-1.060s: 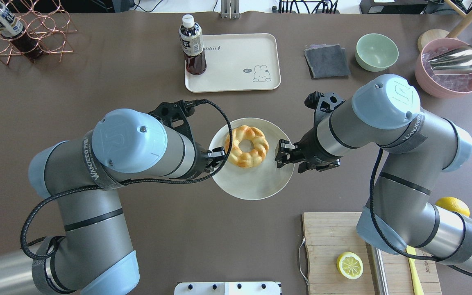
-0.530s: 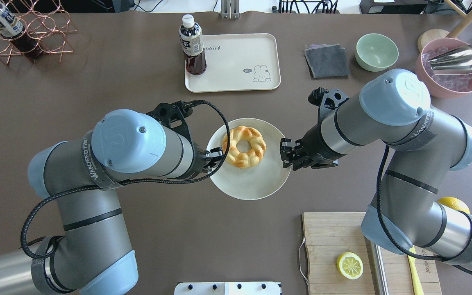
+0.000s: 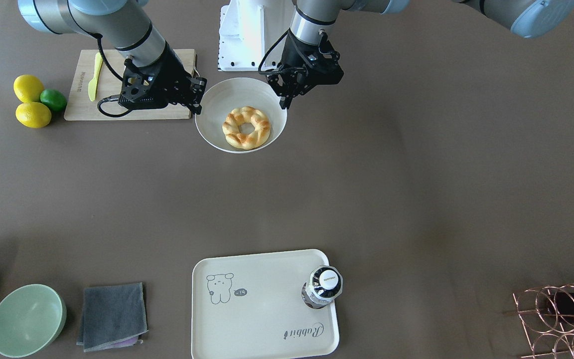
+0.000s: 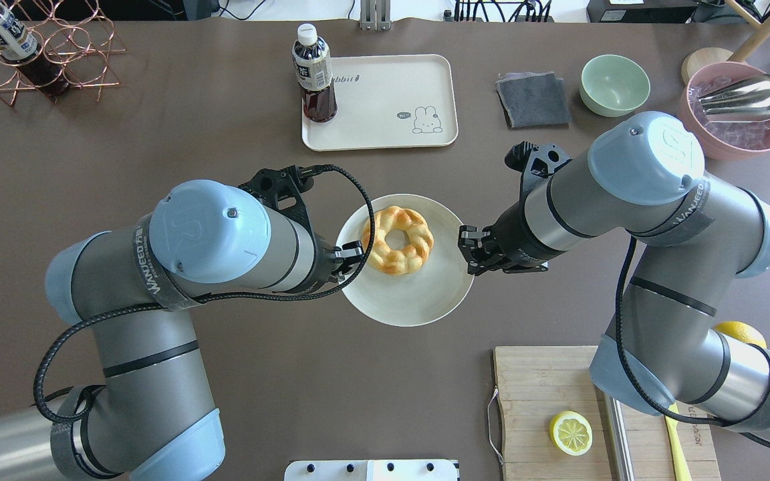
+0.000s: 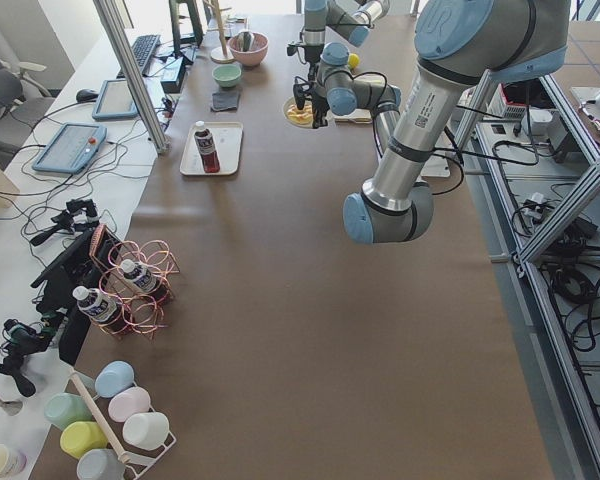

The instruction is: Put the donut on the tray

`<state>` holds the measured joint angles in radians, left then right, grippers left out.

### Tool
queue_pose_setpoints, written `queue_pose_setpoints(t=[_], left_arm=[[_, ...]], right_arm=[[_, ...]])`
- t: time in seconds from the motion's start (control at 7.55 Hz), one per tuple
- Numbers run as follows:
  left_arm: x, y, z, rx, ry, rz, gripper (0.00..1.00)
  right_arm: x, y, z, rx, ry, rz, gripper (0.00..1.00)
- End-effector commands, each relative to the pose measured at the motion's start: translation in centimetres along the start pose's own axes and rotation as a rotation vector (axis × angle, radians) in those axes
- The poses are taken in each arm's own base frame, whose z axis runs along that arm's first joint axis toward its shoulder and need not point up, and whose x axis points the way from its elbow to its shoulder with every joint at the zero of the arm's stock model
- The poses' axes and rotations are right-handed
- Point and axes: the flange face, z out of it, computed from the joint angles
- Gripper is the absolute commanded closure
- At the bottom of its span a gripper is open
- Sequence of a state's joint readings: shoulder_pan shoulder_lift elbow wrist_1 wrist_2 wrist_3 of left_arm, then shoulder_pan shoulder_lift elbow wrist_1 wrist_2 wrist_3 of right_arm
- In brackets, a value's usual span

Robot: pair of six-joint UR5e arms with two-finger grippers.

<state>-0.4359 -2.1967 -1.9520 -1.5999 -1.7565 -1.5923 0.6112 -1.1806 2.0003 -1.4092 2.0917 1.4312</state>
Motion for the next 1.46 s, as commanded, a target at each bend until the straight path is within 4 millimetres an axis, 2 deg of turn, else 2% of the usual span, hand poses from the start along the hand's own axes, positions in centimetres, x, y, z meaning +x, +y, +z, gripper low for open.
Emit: queue_pose_setpoints(t=[0.0,0.4,0.79,1.06,1.19,1.32], left_arm=[[0.1,0.0,-0.2,0.001,0.004,0.0,1.0],[0.2,0.0,-0.6,0.001,0.011,0.001,1.0],[0.2,0.1,-0.8,-0.004,0.017,0.007,1.0],[0.2,0.1,-1.1,-0.004,0.022,0.009,0.57],[-0.1,0.0,-0.9,0.002,0.016,0.008,0.04],[-1.1,-0.1,-1.1,0.004,0.012,0.006,0.03]], right_arm=[[0.0,0.0,0.4,0.002,0.007,0.011,0.84],[0.0,0.2,0.6,0.001,0.009,0.009,1.0],[-0.3,0.3,0.2,-0.009,-0.002,0.004,1.0],[-0.3,0.2,0.0,-0.008,-0.009,0.003,1.0],[-0.3,0.1,-0.1,-0.005,-0.011,0.004,1.0],[-0.5,-0.1,-0.4,-0.002,-0.015,0.002,1.0]])
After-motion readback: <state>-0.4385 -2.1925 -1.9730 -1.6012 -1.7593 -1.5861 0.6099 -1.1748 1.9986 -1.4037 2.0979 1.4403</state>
